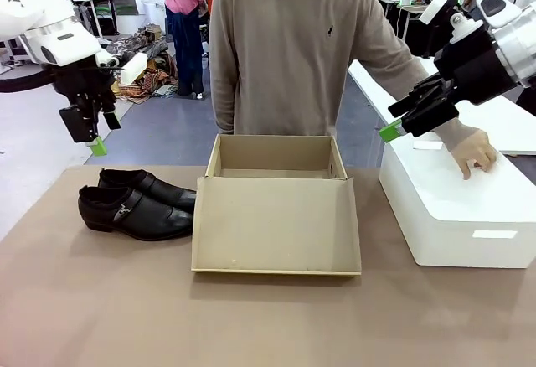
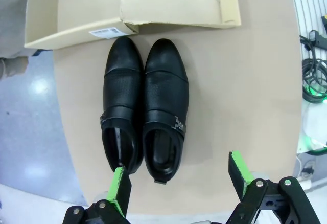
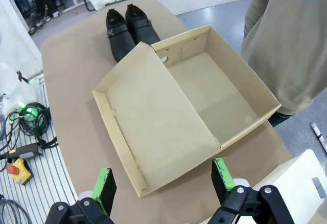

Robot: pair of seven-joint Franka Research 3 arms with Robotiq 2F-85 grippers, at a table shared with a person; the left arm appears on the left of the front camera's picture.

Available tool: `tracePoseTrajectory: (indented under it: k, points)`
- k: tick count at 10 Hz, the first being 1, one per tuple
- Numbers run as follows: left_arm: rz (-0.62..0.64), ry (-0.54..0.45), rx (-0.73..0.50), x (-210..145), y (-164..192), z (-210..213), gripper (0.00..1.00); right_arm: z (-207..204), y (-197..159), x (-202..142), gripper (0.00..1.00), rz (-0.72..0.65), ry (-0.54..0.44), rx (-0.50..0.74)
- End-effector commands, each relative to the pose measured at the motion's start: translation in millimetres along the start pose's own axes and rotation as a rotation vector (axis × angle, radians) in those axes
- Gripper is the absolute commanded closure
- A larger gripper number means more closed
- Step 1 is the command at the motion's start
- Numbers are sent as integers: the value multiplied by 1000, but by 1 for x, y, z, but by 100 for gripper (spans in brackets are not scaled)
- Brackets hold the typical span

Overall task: Pack the shoes into the box.
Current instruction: Place one shoe of the Shoes into the Shoes Box.

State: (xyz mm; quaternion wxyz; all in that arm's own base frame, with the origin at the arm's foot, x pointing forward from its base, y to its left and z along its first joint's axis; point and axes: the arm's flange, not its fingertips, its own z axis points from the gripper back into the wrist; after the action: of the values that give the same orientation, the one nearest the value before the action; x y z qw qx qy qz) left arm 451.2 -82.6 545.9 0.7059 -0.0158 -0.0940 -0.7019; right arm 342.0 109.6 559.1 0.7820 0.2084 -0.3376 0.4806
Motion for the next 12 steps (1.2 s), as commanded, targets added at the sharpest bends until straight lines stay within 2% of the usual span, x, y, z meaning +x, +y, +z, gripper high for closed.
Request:
tracePoseTrajectory:
  k: [1, 4, 6, 9, 12]
  points:
    - [-9, -17, -4, -3, -3, 2, 0, -1, -4, 0, 0, 24, -24, 14]
    - [-1, 0, 0, 0, 0, 0, 0, -1, -4, 0, 0, 24, -24, 14]
    - [-42, 89, 12, -7, 7, 5, 0, -1, -4, 0, 0, 24, -24, 14]
    - [-19, 151, -4, -26, 30, 2, 0, -1, -4, 0, 0, 24, -24, 14]
    - [15, 161, -31, -37, 60, -18, 0, -1, -4, 0, 0, 24, -24, 14]
